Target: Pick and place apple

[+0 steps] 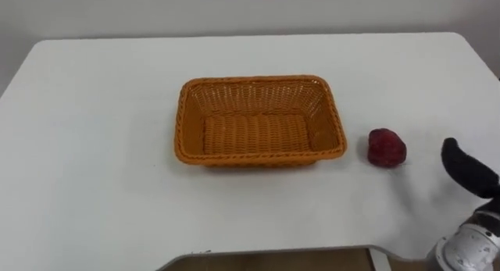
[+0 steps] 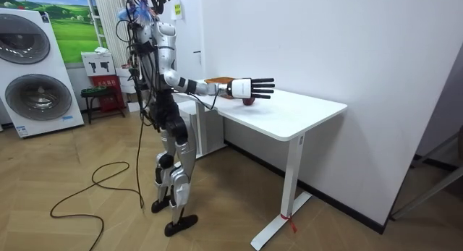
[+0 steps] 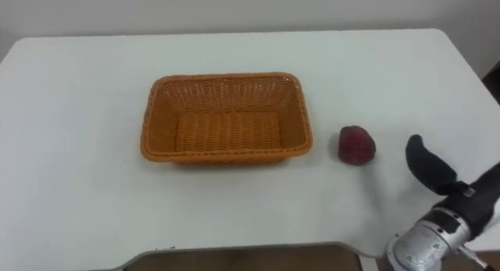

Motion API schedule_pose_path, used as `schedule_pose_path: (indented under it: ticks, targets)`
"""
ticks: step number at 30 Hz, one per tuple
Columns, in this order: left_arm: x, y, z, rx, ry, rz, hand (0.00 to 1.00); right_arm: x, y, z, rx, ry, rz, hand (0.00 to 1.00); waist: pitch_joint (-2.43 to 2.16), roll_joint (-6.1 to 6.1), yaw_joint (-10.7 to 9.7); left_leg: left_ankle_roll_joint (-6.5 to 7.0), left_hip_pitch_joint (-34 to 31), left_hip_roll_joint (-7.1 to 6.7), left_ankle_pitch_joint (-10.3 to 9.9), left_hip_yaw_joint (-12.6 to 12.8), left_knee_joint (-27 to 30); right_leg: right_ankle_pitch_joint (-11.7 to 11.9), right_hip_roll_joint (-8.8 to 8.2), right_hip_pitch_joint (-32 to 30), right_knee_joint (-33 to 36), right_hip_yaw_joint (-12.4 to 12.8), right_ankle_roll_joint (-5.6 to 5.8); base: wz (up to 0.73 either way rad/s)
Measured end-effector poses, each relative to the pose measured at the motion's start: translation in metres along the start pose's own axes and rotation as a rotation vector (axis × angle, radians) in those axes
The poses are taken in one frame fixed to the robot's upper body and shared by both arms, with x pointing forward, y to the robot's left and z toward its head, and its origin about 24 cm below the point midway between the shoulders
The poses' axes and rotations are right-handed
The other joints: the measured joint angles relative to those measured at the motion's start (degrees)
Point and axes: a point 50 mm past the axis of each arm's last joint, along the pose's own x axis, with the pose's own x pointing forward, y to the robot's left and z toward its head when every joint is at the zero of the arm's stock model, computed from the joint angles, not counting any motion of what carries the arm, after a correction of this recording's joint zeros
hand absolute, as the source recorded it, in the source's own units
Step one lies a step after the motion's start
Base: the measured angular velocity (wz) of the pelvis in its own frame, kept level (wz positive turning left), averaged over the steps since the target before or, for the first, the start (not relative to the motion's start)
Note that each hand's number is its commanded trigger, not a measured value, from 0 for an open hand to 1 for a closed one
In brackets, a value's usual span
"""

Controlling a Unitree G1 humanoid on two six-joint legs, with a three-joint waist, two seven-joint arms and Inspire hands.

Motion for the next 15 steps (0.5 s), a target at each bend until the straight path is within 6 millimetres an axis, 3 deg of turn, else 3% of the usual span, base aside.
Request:
schedule_pose_path:
  ticks: [5, 15]
  targets:
    - [0.002, 0.002, 0.008, 0.002, -0.021, -0.004, 0.00, -0.006, 0.013, -0.003, -0.016, 0.021, 0.164, 0.00, -0.14, -0.24, 0.3, 0.00, 0.0, 0.00, 0.0, 0.0, 0.0, 0.1, -0.09, 0.1, 0.0, -0.5, -0.01, 0.00]
    - [0.002, 0.001, 0.008, 0.025, -0.013, -0.025, 0.00, -0.004, 0.021, 0.000, -0.013, 0.021, 0.257, 0.00, -0.48, 0.36, 0.9, -0.01, -0.4, 0.03, 0.0, -0.4, 0.0, 0.1, -0.14, 0.2, 0.0, -1.6, -0.01, 0.01]
